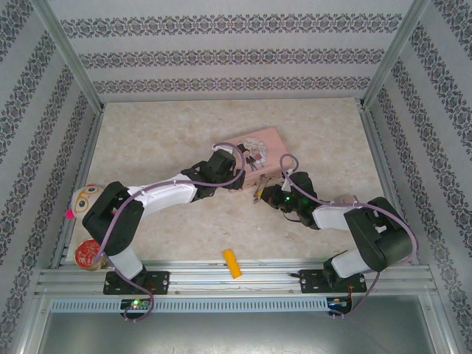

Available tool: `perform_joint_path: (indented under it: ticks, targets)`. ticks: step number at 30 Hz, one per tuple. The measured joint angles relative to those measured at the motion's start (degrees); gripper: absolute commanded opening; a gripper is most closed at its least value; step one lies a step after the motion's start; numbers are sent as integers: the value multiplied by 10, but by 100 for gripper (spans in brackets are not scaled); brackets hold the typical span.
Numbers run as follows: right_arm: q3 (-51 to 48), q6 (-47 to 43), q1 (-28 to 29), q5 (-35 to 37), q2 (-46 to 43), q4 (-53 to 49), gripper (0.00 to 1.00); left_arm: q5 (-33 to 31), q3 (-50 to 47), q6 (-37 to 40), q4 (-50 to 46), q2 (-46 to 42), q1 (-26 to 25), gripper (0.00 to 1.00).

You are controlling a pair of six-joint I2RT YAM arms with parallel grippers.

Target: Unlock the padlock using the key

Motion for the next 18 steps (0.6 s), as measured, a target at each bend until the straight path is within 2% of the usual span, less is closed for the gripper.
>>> perform_joint_path:
  ticks: [9, 18]
  targets:
    - [-24, 64, -11, -52, 93, 182, 0, -8, 0, -2, -2, 0, 0, 99]
    - [-53, 114, -23, -57, 163, 330, 0, -11, 0, -6, -3, 0, 0, 99]
